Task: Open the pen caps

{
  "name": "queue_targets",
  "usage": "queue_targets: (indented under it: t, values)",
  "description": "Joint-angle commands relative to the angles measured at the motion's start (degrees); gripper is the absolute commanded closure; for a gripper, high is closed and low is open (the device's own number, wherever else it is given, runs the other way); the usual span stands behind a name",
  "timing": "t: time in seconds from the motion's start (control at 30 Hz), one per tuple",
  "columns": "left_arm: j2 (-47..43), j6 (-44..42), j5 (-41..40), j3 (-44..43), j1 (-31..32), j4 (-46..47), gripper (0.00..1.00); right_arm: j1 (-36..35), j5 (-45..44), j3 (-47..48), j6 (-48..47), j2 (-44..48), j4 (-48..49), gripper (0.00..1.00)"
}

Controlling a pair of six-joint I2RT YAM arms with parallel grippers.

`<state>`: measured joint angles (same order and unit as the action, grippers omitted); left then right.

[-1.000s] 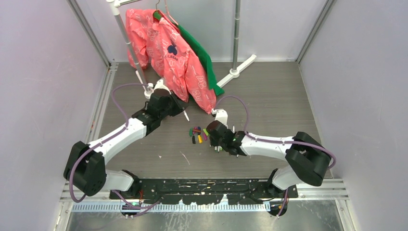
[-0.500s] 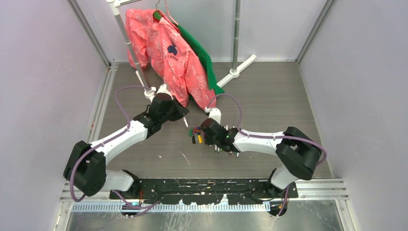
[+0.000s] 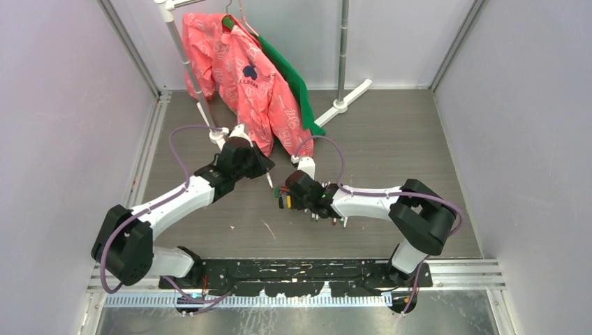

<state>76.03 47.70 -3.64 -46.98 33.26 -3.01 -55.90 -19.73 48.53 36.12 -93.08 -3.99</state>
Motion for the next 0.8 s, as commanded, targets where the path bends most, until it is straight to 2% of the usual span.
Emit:
queue_targets:
  t: [0.0, 0.13, 0.37, 0.6, 0.77]
  values:
    - [-1.6, -0.9, -0.6, 0.0, 0.3, 0.7, 1.0, -0.2, -0.3, 2.4, -0.8, 0.4, 1.6, 0.63]
    - [-1.6, -1.3, -0.5, -0.2, 0.7, 0.2, 1.0, -0.4, -1.6, 2.0, -0.9, 2.4, 1.2, 0.61]
    - [0.6, -6.4, 3.3, -3.9, 3.1, -2.1, 1.0, -0.3, -8.8, -3.2, 0.2, 12.8, 0.3, 0.6]
    - [6.0, -8.7, 6.5, -8.2, 9.0, -3.3, 1.0, -0.2, -20.1, -10.7, 5.7, 23.0, -1.8, 0.56]
    - [12.5, -7.5, 8.0, -12.0, 13.5, -3.1, 1.0, 1.4, -24.1, -16.1, 9.0, 31.9, -2.3, 0.55]
